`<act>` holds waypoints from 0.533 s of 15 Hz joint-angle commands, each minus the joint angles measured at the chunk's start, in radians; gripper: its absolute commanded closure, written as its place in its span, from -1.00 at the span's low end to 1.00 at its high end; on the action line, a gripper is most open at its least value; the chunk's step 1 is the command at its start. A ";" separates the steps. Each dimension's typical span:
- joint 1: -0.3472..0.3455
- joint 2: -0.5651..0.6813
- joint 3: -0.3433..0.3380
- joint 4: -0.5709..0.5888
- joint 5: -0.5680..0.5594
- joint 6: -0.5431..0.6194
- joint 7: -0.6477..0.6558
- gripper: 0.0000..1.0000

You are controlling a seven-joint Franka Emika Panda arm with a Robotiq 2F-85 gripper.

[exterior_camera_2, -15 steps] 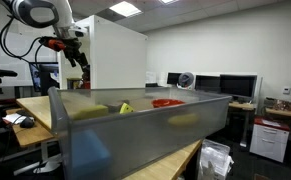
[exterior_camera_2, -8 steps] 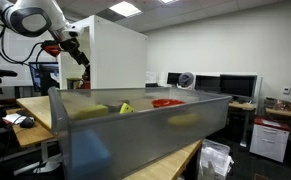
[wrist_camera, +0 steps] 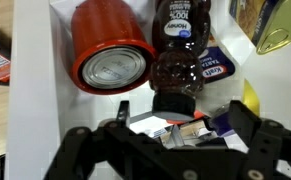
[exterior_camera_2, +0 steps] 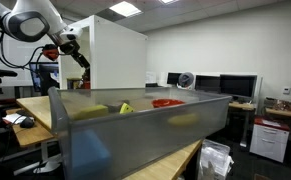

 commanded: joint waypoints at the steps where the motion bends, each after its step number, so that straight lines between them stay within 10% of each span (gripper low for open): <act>1: -0.034 -0.011 0.025 -0.026 -0.034 0.047 0.057 -1.00; 8: -0.037 0.015 0.026 -0.017 -0.043 0.066 0.057 -0.83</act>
